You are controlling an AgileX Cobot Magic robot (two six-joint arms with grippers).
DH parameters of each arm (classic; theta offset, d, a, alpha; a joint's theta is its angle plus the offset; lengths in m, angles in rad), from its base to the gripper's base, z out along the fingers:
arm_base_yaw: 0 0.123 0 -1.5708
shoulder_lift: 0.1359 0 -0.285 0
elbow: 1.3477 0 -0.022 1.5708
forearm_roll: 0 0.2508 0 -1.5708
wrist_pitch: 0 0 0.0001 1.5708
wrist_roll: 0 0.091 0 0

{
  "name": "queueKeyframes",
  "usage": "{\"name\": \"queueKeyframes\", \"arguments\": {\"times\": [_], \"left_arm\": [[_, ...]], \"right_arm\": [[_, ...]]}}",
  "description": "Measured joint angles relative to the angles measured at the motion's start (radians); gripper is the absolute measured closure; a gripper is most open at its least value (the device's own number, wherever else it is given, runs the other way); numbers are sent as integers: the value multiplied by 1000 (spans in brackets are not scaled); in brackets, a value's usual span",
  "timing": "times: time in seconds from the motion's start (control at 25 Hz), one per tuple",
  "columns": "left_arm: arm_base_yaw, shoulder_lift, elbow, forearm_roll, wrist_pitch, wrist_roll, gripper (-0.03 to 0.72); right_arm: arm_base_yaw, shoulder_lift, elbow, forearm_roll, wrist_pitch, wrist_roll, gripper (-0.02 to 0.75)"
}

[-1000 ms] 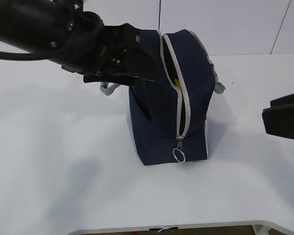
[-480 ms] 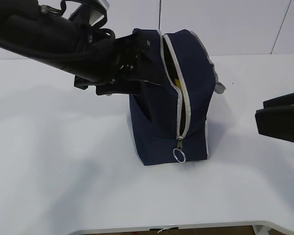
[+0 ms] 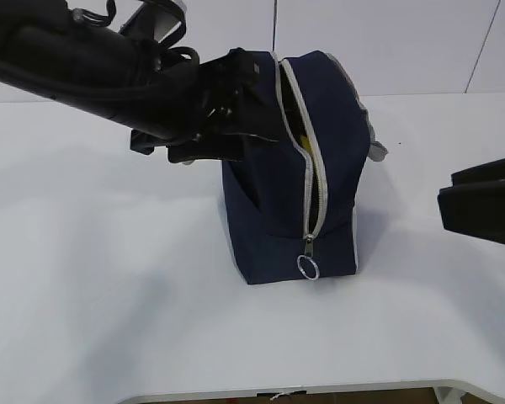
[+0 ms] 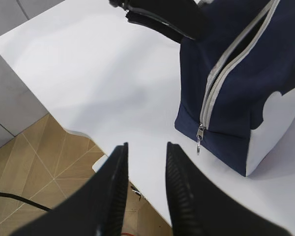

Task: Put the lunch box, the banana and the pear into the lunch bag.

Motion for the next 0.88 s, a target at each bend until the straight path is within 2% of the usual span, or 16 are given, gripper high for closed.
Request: {"name": "queueKeyframes", "arguments": {"times": [0.28,0.44,0.6,0.88], "left_arm": [[0,33,0,-6,0,0,281],[0,34,0,-10,2,0,323],[0,34,0,-17,4,0,402],[0,34,0,-21,12,0,588]], "right_arm": [[0,0,0,15,-6,-4,494],[0,0,0,22,-12,-4,494],[0,0,0,23,-13,-16,494],[0,0,0,24,-15,-26,494]]}}
